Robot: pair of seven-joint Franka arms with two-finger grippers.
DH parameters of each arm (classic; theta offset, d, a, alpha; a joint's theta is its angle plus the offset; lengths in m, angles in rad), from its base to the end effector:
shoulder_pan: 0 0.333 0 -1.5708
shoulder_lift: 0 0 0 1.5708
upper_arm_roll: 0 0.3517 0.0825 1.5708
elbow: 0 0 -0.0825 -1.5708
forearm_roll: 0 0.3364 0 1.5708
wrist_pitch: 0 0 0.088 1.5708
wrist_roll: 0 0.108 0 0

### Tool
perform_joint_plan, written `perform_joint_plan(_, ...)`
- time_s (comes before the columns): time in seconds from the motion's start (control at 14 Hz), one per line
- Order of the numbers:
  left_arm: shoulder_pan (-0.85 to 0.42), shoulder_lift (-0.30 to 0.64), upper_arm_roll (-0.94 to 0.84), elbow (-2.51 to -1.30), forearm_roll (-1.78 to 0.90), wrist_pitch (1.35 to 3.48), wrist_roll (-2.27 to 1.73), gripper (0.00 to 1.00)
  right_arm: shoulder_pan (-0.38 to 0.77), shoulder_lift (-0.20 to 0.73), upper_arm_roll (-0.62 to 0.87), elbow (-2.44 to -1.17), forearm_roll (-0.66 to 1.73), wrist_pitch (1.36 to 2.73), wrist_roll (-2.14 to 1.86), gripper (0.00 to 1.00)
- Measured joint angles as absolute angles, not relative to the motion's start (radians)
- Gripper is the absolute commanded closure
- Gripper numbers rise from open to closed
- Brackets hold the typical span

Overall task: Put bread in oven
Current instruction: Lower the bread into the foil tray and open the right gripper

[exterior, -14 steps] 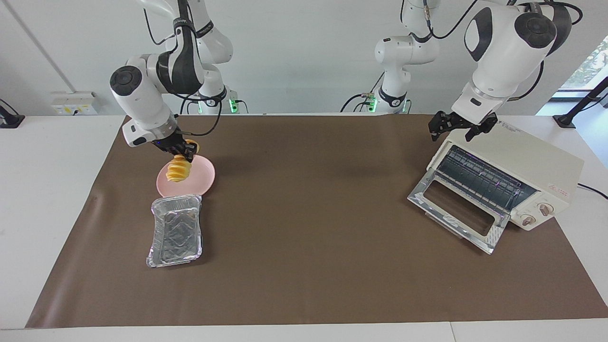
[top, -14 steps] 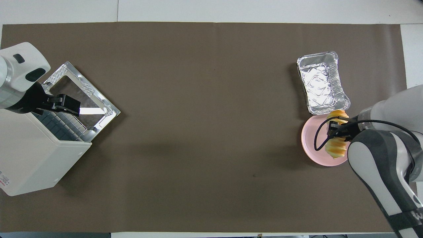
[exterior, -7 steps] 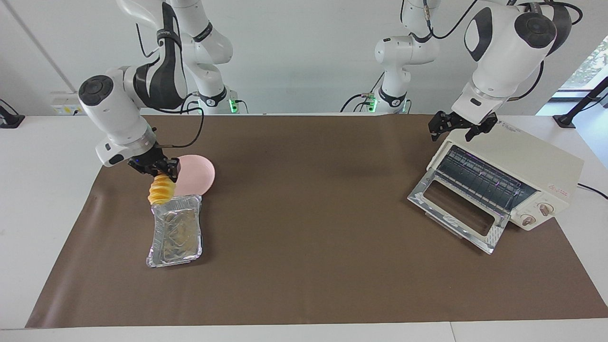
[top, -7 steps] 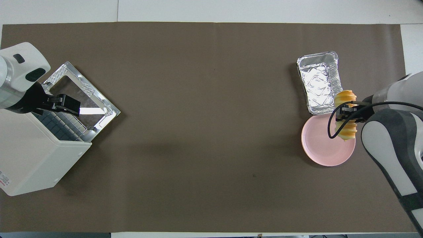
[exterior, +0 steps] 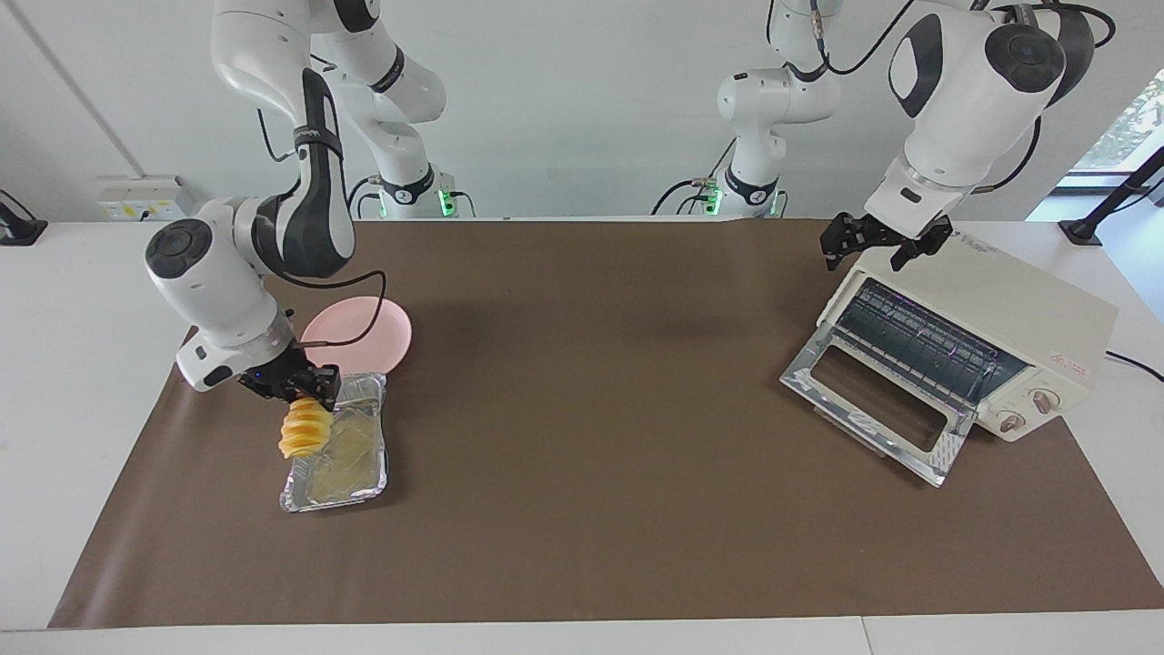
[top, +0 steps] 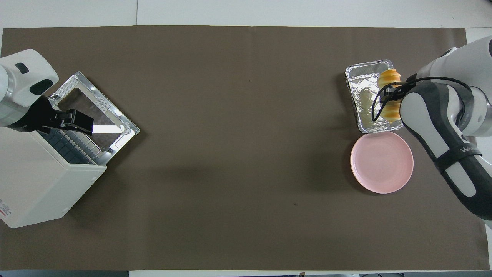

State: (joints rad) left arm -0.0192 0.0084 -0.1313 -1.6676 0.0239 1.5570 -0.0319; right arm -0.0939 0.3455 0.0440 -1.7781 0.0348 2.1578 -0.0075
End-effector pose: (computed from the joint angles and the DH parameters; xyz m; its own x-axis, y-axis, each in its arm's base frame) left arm 0.4979 -0.0726 0.6131 0.9861 -0.1171 -0.1179 -0.1210 -0.9923 -0.0264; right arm 0.6171 -0.0324 0.4248 0.9973 -0.0647 0.0343 -0.0632 -0.9970 -0.0443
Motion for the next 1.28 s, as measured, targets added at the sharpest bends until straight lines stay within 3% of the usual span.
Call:
perform_joint_plan(0.21,-0.019,0.008,-0.131,-1.668,0.024,1.557,-0.032,0.0,-0.079,0.4,0.045,-1.778,0.034,2.205,-0.008,0.49)
perform_joint_plan(0.36,-0.019,0.008,-0.131,-1.668,0.024,1.557,-0.032,0.0,-0.076,0.417,0.044,-1.781,0.034,2.22,-0.008,0.42)
perform_joint_plan(0.43,-0.019,0.008,-0.131,-1.668,0.024,1.557,-0.032,0.0,-0.076,0.42,0.044,-1.791,0.034,2.236,-0.008,0.33)
perform_joint_plan(0.57,-0.019,0.008,-0.131,-1.668,0.024,1.557,-0.032,0.0,-0.075,0.42,0.044,-1.827,0.034,2.275,-0.008,0.0)
perform_joint_plan(0.85,-0.019,0.008,-0.131,-1.668,0.024,1.557,-0.032,0.0,-0.075,0.416,0.044,-1.843,0.034,2.269,-0.009,0.0)
perform_joint_plan(1.14,-0.019,0.008,-0.131,-1.668,0.024,1.557,-0.032,0.0,-0.082,0.401,0.041,-1.71,0.006,2.11,-0.024,0.0)
perform_joint_plan(1.28,-0.019,0.008,-0.131,-1.668,0.024,1.557,-0.032,0.0,-0.096,0.402,0.04,-1.674,0.005,2.107,-0.093,0.0)
